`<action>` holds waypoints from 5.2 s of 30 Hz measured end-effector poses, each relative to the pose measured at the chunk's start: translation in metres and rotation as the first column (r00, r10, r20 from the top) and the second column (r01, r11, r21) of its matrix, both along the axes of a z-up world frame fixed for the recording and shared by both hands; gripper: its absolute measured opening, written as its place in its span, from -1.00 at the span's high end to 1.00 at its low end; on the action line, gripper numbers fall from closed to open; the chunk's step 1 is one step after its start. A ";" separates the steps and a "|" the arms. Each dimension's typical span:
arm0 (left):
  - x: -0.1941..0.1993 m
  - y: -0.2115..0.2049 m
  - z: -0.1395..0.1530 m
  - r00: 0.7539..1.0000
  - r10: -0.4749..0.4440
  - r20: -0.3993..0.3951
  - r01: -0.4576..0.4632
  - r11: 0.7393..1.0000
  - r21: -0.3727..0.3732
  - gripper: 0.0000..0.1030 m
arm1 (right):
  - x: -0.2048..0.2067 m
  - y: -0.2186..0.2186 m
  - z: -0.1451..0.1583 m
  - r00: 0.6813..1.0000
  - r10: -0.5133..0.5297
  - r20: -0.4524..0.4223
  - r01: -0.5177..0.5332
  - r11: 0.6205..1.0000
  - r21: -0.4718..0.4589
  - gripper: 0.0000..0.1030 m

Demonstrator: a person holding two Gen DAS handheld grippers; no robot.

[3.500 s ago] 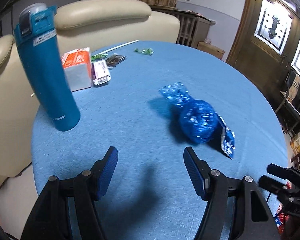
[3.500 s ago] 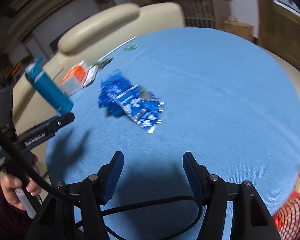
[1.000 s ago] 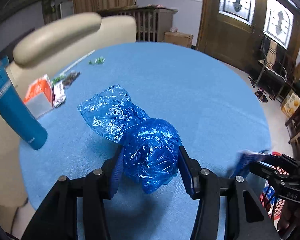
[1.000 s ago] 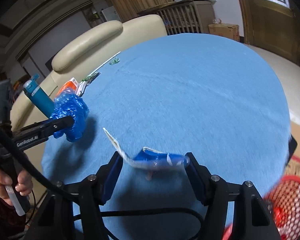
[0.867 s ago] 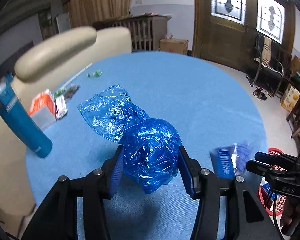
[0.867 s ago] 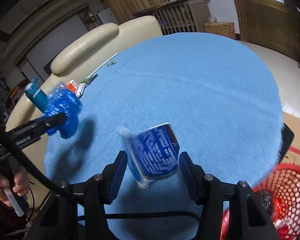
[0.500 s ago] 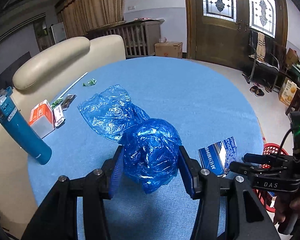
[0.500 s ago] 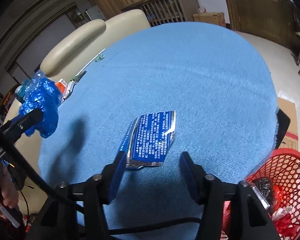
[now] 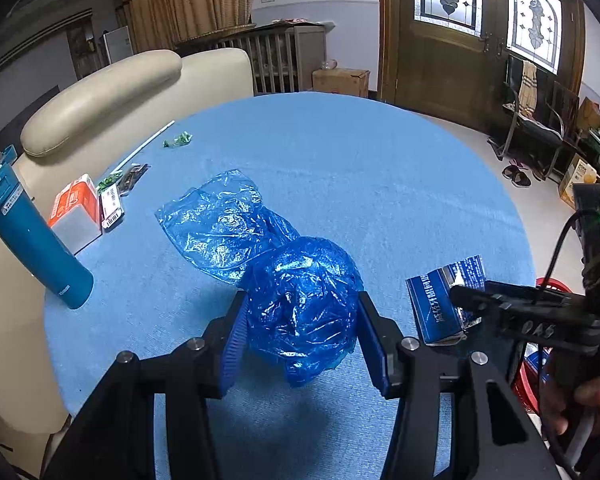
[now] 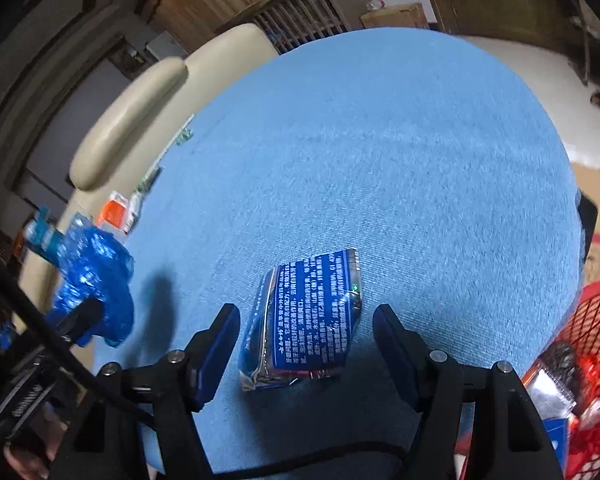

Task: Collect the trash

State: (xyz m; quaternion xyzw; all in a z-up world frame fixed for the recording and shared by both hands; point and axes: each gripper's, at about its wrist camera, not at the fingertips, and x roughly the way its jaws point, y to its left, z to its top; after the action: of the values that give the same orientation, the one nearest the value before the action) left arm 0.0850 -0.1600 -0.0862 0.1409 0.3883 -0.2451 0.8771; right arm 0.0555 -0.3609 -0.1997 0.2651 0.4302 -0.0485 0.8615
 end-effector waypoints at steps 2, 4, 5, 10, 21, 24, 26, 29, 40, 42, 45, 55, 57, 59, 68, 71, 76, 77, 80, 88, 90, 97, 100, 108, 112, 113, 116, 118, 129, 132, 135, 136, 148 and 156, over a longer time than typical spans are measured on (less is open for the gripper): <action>-0.002 0.000 0.000 1.000 -0.002 0.007 0.002 1.000 0.003 -0.04 | 0.004 0.011 -0.001 0.999 0.034 -0.015 -0.035 0.998 -0.046 -0.12; -0.003 0.000 0.000 1.000 -0.003 0.010 0.003 1.000 0.005 -0.04 | 0.006 0.018 0.000 0.999 0.043 -0.008 -0.044 0.996 -0.072 -0.06; -0.004 0.000 0.001 1.000 -0.004 0.012 0.004 1.000 0.007 -0.04 | 0.006 0.020 0.001 0.999 0.047 -0.007 -0.047 0.995 -0.087 -0.05; -0.007 -0.002 0.002 0.999 -0.015 0.033 0.014 1.000 0.021 -0.04 | -0.002 0.015 0.015 0.997 0.051 0.052 -0.046 0.994 -0.099 0.38; -0.002 0.007 0.001 0.999 0.018 0.028 -0.019 1.000 0.015 -0.04 | -0.011 0.034 0.023 0.985 0.151 0.087 -0.143 0.985 -0.094 0.44; 0.001 0.010 -0.001 0.999 0.029 0.026 -0.030 0.999 0.014 -0.04 | -0.010 0.038 0.023 0.982 0.175 0.068 -0.167 0.980 -0.109 0.42; 0.003 0.013 -0.003 0.999 0.033 0.021 -0.033 0.999 0.011 -0.04 | -0.006 0.041 0.019 0.981 0.192 0.030 -0.188 0.976 -0.107 0.41; 0.005 0.019 -0.004 0.999 0.038 0.018 -0.038 0.999 0.007 -0.04 | -0.007 0.037 0.014 0.977 0.213 -0.029 -0.215 0.971 -0.104 0.34; 0.018 0.033 -0.016 0.997 0.066 -0.028 -0.066 0.998 -0.006 -0.05 | 0.002 0.040 0.044 0.917 0.399 0.018 -0.384 0.894 -0.233 -0.52; 0.020 0.036 -0.017 0.997 0.072 -0.032 -0.072 0.997 -0.006 -0.05 | 0.017 0.045 0.045 0.886 0.464 -0.002 -0.450 0.857 -0.253 -0.52; 0.024 0.040 -0.020 0.996 0.076 -0.046 -0.077 0.997 -0.002 -0.05 | 0.045 0.052 0.035 0.833 0.549 -0.067 -0.549 0.805 -0.225 -0.52; 0.034 0.052 -0.027 0.991 0.111 -0.069 -0.111 0.994 0.005 -0.05 | 0.057 0.066 0.021 0.751 0.639 -0.170 -0.659 0.743 -0.118 -0.52; 0.034 0.052 -0.027 0.991 0.111 -0.072 -0.112 0.994 0.000 -0.05 | 0.045 0.073 0.024 0.743 0.644 -0.179 -0.668 0.728 -0.152 -0.52; 0.033 0.051 -0.027 0.991 0.109 -0.071 -0.109 0.994 -0.001 -0.05 | 0.030 0.085 0.025 0.730 0.652 -0.203 -0.683 0.699 -0.210 -0.52; 0.021 0.048 -0.018 0.996 0.081 -0.031 -0.081 0.997 0.003 -0.06 | 0.009 0.102 -0.002 0.832 0.501 -0.238 -0.554 0.740 -0.381 -0.49; 0.020 0.049 -0.017 0.996 0.085 -0.027 -0.085 0.996 0.006 -0.06 | 0.005 0.088 -0.002 0.878 0.449 -0.167 -0.479 0.822 -0.309 -0.30; 0.017 0.046 -0.015 0.997 0.077 -0.019 -0.077 0.997 0.007 -0.06 | -0.004 0.081 0.000 0.901 0.417 -0.119 -0.433 0.850 -0.301 -0.29; 0.016 0.046 -0.015 0.997 0.072 -0.019 -0.072 0.997 0.007 -0.06 | -0.004 0.078 0.002 0.909 0.405 -0.102 -0.417 0.860 -0.295 -0.29; 0.011 0.039 -0.013 0.999 0.050 -0.010 -0.050 0.999 0.015 -0.06 | -0.021 0.061 0.015 0.931 0.362 -0.038 -0.359 0.897 -0.259 -0.29; -0.011 0.015 0.000 0.999 -0.029 0.040 0.028 0.999 0.032 -0.06 | -0.084 0.012 0.065 0.971 0.194 0.138 -0.167 0.968 -0.185 -0.29; -0.017 0.008 0.008 0.997 -0.051 0.057 0.049 0.998 0.032 -0.06 | -0.101 -0.002 0.079 0.973 0.156 0.168 -0.126 0.976 -0.180 -0.29; -0.044 -0.022 0.037 0.980 -0.141 0.139 0.135 0.990 0.050 -0.07 | -0.162 -0.023 0.107 0.967 0.063 0.246 -0.015 0.981 -0.192 -0.29; -0.057 -0.037 0.050 0.968 -0.183 0.171 0.175 0.983 0.058 -0.08 | -0.184 -0.030 0.115 0.963 0.035 0.266 0.016 0.982 -0.186 -0.29; -0.089 -0.075 0.074 0.931 -0.291 0.221 0.279 0.957 0.084 -0.08 | -0.227 -0.062 0.132 0.947 -0.040 0.318 0.100 0.979 -0.175 -0.29; -0.105 -0.095 0.077 0.912 -0.343 0.226 0.327 0.939 0.106 -0.08 | -0.249 -0.076 0.133 0.941 -0.080 0.328 0.141 0.976 -0.168 -0.29; -0.109 -0.101 0.076 0.907 -0.356 0.226 0.339 0.934 0.111 -0.08 | -0.253 -0.080 0.132 0.941 -0.087 0.327 0.147 0.975 -0.165 -0.29; -0.123 -0.117 0.075 0.890 -0.400 0.219 0.383 0.916 0.120 -0.08 | -0.269 -0.092 0.129 0.938 -0.119 0.325 0.178 0.971 -0.157 -0.30; -0.131 -0.128 0.073 0.878 -0.430 0.211 0.411 0.902 0.131 -0.08 | -0.279 -0.101 0.127 0.937 -0.141 0.320 0.197 0.969 -0.148 -0.29; -0.157 -0.174 0.049 0.840 -0.530 0.113 0.510 0.844 0.169 -0.08 | -0.320 -0.132 0.112 0.907 -0.269 0.323 0.308 0.948 -0.076 -0.30; -0.162 -0.180 0.045 0.834 -0.543 0.093 0.524 0.834 0.171 -0.08 | -0.326 -0.133 0.110 0.899 -0.295 0.324 0.337 0.938 -0.082 -0.30; -0.165 -0.184 0.043 0.831 -0.550 0.080 0.531 0.829 0.175 -0.08 | -0.327 -0.133 0.106 0.896 -0.308 0.320 0.344 0.937 -0.060 -0.30; -0.165 -0.186 0.041 0.831 -0.552 0.074 0.534 0.827 0.174 -0.08 | -0.328 -0.133 0.105 0.896 -0.311 0.318 0.344 0.937 -0.053 -0.30; -0.163 -0.192 0.019 0.828 -0.560 -0.010 0.555 0.817 0.154 -0.08 | -0.311 -0.129 0.092 0.915 -0.295 0.276 0.316 0.948 -0.037 -0.30; -0.159 -0.191 0.001 0.832 -0.553 -0.040 0.552 0.819 0.157 -0.08 | -0.301 -0.133 0.082 0.921 -0.305 0.244 0.321 0.947 -0.029 -0.31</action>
State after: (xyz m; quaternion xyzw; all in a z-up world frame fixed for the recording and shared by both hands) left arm -0.0741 -0.3512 -0.0851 0.3190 0.3462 -0.4558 0.7554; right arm -0.2455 -0.4937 -0.1174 0.3048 0.2749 -0.1682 0.8962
